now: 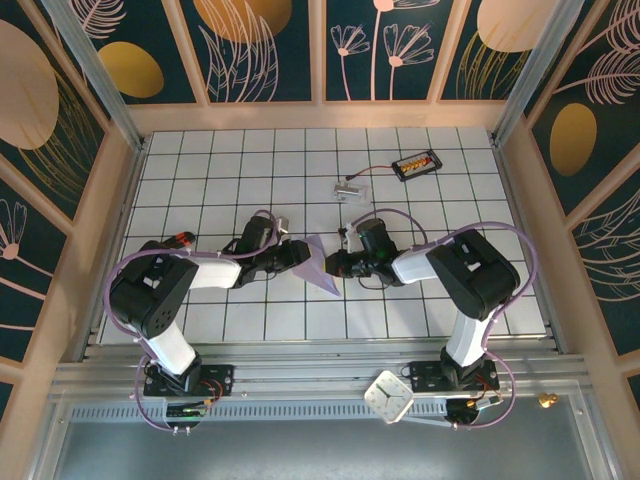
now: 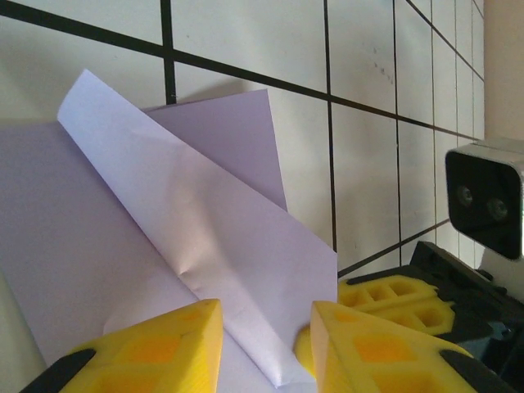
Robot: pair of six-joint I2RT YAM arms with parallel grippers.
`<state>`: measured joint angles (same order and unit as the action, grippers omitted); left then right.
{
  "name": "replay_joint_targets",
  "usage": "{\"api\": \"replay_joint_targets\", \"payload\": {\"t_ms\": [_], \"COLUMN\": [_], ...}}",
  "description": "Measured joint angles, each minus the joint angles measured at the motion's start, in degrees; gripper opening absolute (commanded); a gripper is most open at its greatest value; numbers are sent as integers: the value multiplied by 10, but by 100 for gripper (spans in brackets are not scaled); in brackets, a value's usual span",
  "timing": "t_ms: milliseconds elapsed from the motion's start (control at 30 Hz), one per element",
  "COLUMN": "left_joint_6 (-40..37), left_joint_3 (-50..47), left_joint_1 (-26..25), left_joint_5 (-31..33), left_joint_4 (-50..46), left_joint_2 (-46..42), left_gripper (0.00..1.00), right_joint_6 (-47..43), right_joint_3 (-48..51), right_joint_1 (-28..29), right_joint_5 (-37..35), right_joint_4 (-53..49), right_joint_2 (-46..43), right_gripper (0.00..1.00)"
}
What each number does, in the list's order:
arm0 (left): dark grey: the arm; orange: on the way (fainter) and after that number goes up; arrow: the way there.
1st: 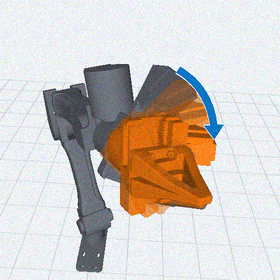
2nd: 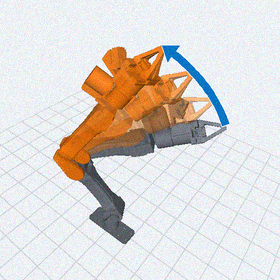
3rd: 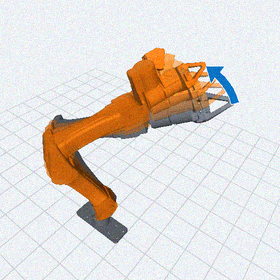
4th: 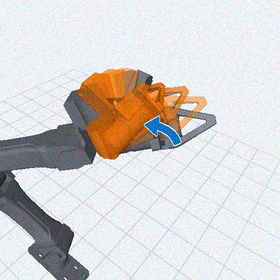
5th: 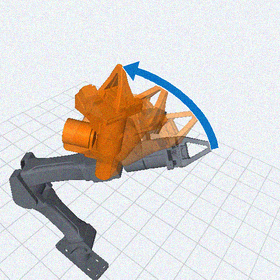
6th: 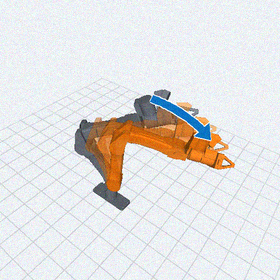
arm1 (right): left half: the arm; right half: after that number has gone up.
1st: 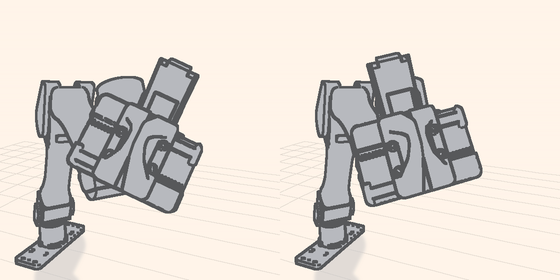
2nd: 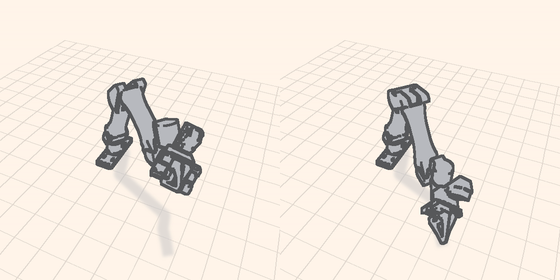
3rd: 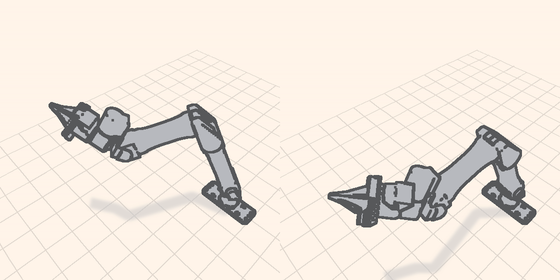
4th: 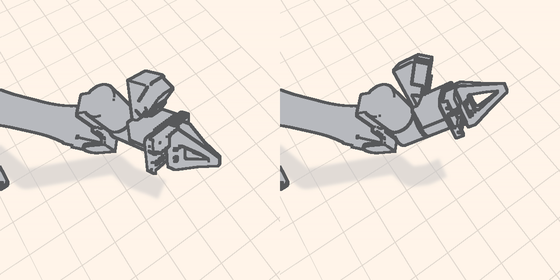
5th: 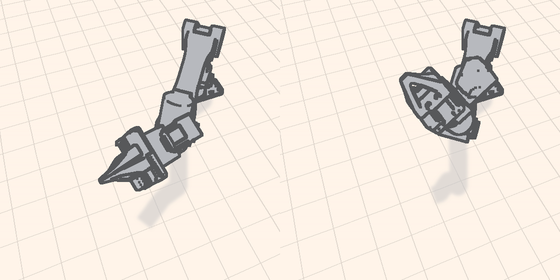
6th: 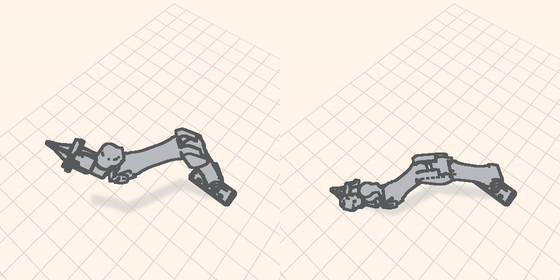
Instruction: Fold a paper plane with a square sheet of paper (pick it up from the middle)
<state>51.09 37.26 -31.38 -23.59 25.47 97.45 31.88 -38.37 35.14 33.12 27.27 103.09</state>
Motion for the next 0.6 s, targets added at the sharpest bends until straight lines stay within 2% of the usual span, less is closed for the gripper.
{"api": "replay_joint_targets", "payload": {"t_ms": [600], "left_joint_6": [-18], "left_joint_3": [43], "left_joint_1": [0], "left_joint_5": [-21], "left_joint_4": [-4], "left_joint_2": [44], "left_gripper": [36], "right_joint_6": [5], "right_joint_3": [2], "right_joint_1": [-6], "right_joint_5": [12], "right_joint_4": [8], "right_joint_2": [10], "right_gripper": [0]}}
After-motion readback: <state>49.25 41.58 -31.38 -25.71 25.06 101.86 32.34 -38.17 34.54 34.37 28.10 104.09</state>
